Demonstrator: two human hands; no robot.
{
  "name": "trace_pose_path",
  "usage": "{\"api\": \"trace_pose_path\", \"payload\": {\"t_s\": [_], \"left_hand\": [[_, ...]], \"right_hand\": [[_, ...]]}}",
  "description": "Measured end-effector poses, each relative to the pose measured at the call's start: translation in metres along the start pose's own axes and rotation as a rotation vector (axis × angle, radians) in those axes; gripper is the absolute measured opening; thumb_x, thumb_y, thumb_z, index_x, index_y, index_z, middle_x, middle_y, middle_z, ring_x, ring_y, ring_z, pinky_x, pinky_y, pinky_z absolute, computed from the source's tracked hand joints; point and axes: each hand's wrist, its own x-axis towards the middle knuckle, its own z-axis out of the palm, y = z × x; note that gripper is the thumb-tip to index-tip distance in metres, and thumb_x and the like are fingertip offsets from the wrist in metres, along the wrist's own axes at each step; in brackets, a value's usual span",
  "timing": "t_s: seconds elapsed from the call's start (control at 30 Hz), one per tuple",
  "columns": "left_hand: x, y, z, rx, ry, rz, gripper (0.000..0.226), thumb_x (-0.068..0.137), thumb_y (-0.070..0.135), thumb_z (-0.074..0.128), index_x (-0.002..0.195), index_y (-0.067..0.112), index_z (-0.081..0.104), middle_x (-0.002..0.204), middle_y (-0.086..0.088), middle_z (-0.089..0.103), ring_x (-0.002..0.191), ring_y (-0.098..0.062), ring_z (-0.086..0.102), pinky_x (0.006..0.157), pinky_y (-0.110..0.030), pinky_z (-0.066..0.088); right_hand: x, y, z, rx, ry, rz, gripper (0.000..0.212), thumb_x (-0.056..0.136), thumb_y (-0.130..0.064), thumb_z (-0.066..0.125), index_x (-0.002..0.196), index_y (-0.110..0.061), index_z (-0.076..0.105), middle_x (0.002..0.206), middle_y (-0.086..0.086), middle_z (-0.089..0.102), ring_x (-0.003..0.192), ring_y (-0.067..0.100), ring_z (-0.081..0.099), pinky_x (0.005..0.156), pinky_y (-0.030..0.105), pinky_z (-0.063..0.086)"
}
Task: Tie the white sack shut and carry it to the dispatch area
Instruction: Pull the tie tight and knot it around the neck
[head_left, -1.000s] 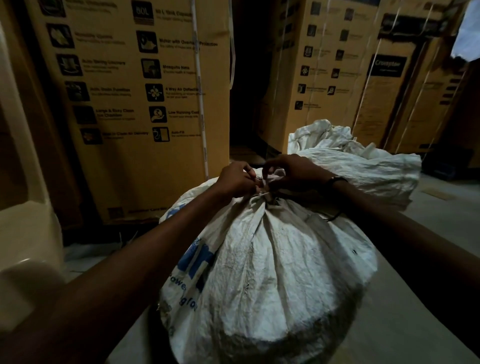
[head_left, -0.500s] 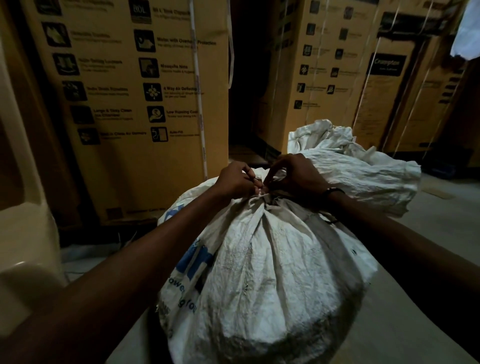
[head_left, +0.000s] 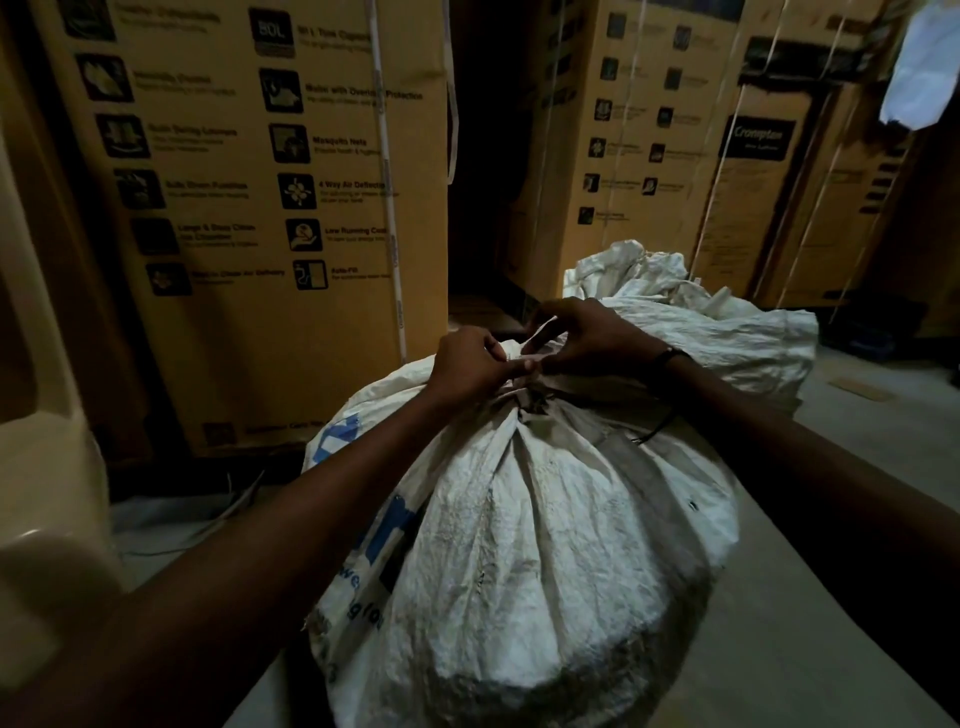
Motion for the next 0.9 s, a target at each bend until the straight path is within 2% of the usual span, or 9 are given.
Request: {"api": "trace_pose_path", "payload": {"t_s": [0.1, 0.2, 0.27, 0.33, 0.47, 0.67, 0.73, 0.83, 0.9], "left_hand": [[0.003, -0.002, 0.000, -0.042, 0.011, 0.019, 0.039, 0.074, 0.039, 0.092, 0.090, 0.009, 0.073, 0.073, 0.003, 0.067, 0.071, -0.010, 0.065, 0.067, -0.028, 0.054], [0.001, -0.006, -0.002, -0.068, 0.010, 0.036, 0.045, 0.071, 0.032, 0.094, 0.099, 0.009, 0.067, 0.069, 0.012, 0.062, 0.065, 0.004, 0.058, 0.055, -0.011, 0.042], [0.001, -0.008, -0.001, -0.123, 0.001, 0.006, 0.044, 0.070, 0.024, 0.095, 0.098, 0.010, 0.063, 0.068, 0.011, 0.063, 0.064, 0.003, 0.058, 0.054, -0.009, 0.043], [0.002, -0.009, 0.000, -0.173, -0.019, -0.035, 0.044, 0.068, 0.018, 0.096, 0.095, 0.010, 0.062, 0.069, 0.006, 0.065, 0.065, -0.005, 0.062, 0.065, -0.021, 0.051], [0.002, -0.012, 0.000, -0.257, -0.082, -0.094, 0.046, 0.066, 0.010, 0.096, 0.097, 0.006, 0.063, 0.088, -0.016, 0.077, 0.087, -0.023, 0.074, 0.091, -0.045, 0.061], [0.010, -0.029, 0.004, -0.391, -0.146, -0.123, 0.070, 0.029, 0.039, 0.091, 0.084, 0.014, 0.057, 0.096, -0.028, 0.077, 0.099, -0.039, 0.076, 0.093, -0.059, 0.059], [0.004, -0.022, 0.000, -0.363, -0.119, -0.122, 0.072, 0.030, 0.042, 0.094, 0.084, 0.015, 0.055, 0.094, -0.025, 0.078, 0.097, -0.034, 0.077, 0.092, -0.057, 0.060], [-0.010, -0.002, -0.013, -0.236, -0.066, -0.118, 0.056, 0.056, 0.025, 0.102, 0.079, 0.021, 0.051, 0.102, -0.019, 0.078, 0.101, -0.028, 0.076, 0.093, -0.050, 0.060], [-0.011, 0.007, -0.021, -0.186, -0.041, -0.129, 0.051, 0.063, 0.024, 0.099, 0.078, 0.023, 0.051, 0.106, -0.016, 0.076, 0.101, -0.026, 0.073, 0.090, -0.045, 0.061]], "right_hand": [[0.002, 0.004, 0.000, 0.048, 0.062, -0.046, 0.043, 0.073, -0.004, 0.089, 0.108, -0.005, 0.065, 0.098, 0.002, 0.081, 0.072, -0.020, 0.065, 0.068, 0.003, 0.042], [0.003, 0.007, 0.003, 0.096, 0.167, -0.106, 0.040, 0.065, 0.002, 0.090, 0.098, -0.005, 0.067, 0.092, 0.006, 0.080, 0.087, 0.006, 0.076, 0.070, 0.005, 0.047], [0.006, 0.007, 0.004, 0.116, 0.201, -0.132, 0.040, 0.062, 0.002, 0.090, 0.094, -0.006, 0.069, 0.090, 0.005, 0.079, 0.090, 0.014, 0.077, 0.071, 0.010, 0.050], [0.007, 0.006, 0.004, 0.124, 0.211, -0.143, 0.040, 0.059, 0.000, 0.090, 0.093, -0.007, 0.070, 0.091, 0.004, 0.079, 0.089, 0.010, 0.076, 0.071, 0.014, 0.050], [0.008, 0.004, 0.004, 0.142, 0.207, -0.112, 0.039, 0.059, 0.005, 0.089, 0.091, -0.005, 0.072, 0.089, 0.002, 0.078, 0.073, -0.014, 0.067, 0.063, 0.004, 0.044], [0.007, 0.006, 0.001, 0.087, 0.166, -0.048, 0.032, 0.059, -0.001, 0.093, 0.085, -0.010, 0.077, 0.088, 0.000, 0.080, 0.081, 0.004, 0.072, 0.064, 0.004, 0.044], [0.006, 0.002, -0.001, 0.040, 0.171, -0.028, 0.029, 0.059, -0.005, 0.094, 0.082, -0.013, 0.079, 0.088, -0.001, 0.080, 0.080, 0.007, 0.072, 0.068, 0.015, 0.052], [0.006, -0.003, -0.006, -0.047, 0.183, -0.026, 0.026, 0.060, -0.016, 0.096, 0.080, -0.013, 0.080, 0.087, 0.000, 0.080, 0.081, 0.012, 0.073, 0.077, 0.038, 0.060], [0.005, -0.005, -0.010, -0.079, 0.201, -0.045, 0.025, 0.064, -0.023, 0.095, 0.079, -0.014, 0.079, 0.085, -0.001, 0.079, 0.081, 0.015, 0.074, 0.078, 0.044, 0.060]]}}
